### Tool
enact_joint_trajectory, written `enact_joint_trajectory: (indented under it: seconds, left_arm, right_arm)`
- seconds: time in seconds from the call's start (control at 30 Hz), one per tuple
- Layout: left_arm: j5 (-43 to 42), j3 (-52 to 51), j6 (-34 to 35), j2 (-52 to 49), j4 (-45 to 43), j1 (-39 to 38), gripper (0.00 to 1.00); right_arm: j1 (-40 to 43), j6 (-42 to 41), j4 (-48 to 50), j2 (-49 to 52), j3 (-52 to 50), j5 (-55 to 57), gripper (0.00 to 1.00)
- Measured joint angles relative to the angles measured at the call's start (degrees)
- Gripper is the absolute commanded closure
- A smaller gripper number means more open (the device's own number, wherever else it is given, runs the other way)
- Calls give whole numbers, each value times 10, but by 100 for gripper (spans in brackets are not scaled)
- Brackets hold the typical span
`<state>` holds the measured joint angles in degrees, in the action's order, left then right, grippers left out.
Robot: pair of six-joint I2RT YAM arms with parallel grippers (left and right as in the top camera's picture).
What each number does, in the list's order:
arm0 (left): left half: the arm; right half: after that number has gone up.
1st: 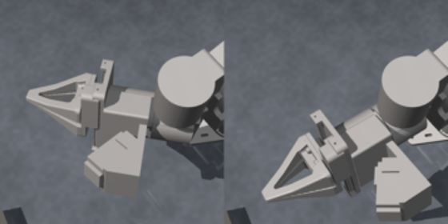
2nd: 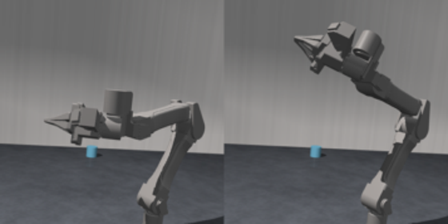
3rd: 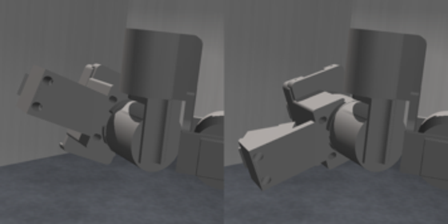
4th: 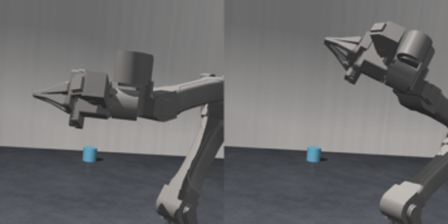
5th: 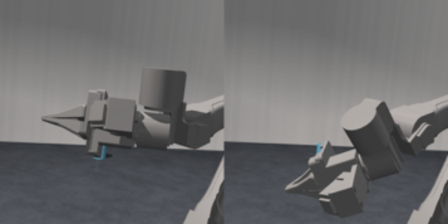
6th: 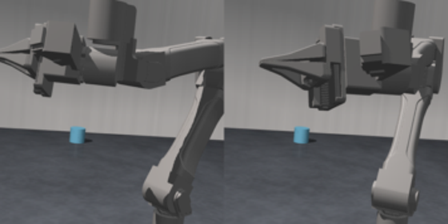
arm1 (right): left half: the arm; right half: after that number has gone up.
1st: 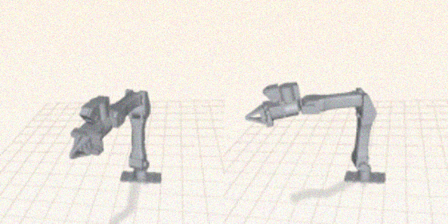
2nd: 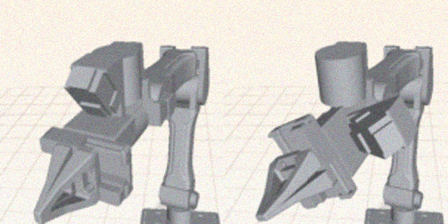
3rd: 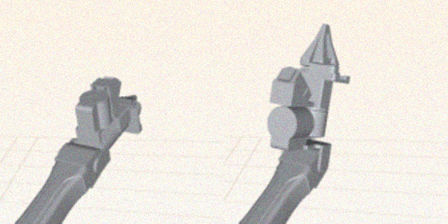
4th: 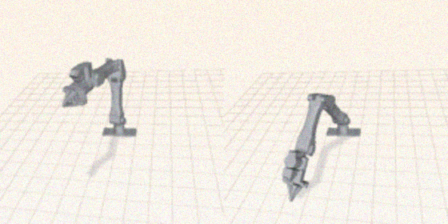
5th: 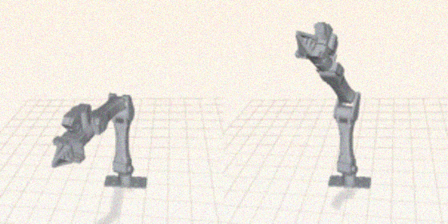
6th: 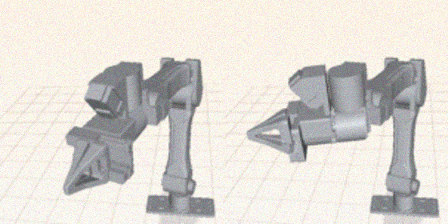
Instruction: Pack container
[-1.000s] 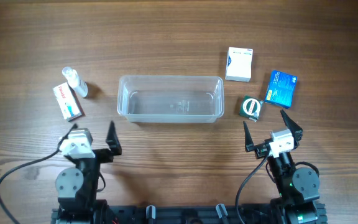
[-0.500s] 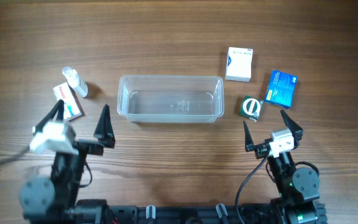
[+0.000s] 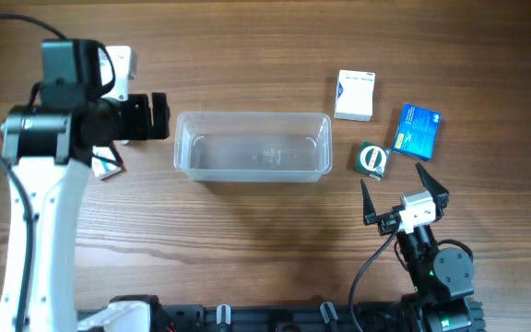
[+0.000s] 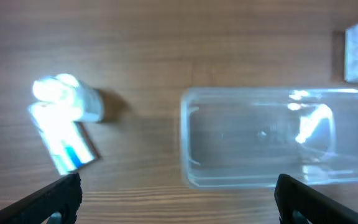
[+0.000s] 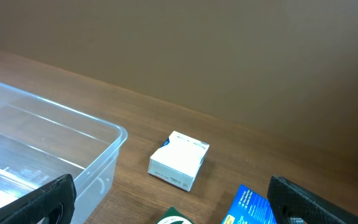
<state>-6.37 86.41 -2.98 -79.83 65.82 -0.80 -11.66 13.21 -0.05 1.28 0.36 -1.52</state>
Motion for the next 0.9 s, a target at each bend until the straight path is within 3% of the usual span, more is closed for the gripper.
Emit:
enact_joint_trajectory:
  seconds: [0.1, 0.4, 0.63, 0.77, 0.9]
  left_arm:
    - [-42, 0, 8, -29, 9, 0, 0]
    - [-73, 0, 148, -56, 72, 0, 0]
    - [-84, 0, 176, -56, 97, 0, 0]
    - [-86, 0, 180, -56, 128, 0, 0]
    - [-96, 0, 184, -56, 139, 0, 0]
  right_arm:
    - [0, 0, 0, 0, 0, 0, 0]
    - [0, 0, 0, 0, 0, 0, 0]
    - [0, 0, 12, 0, 0, -1, 0]
    - [0, -2, 17, 0, 0, -83, 0]
    - [0, -107, 50, 0, 0, -168, 0]
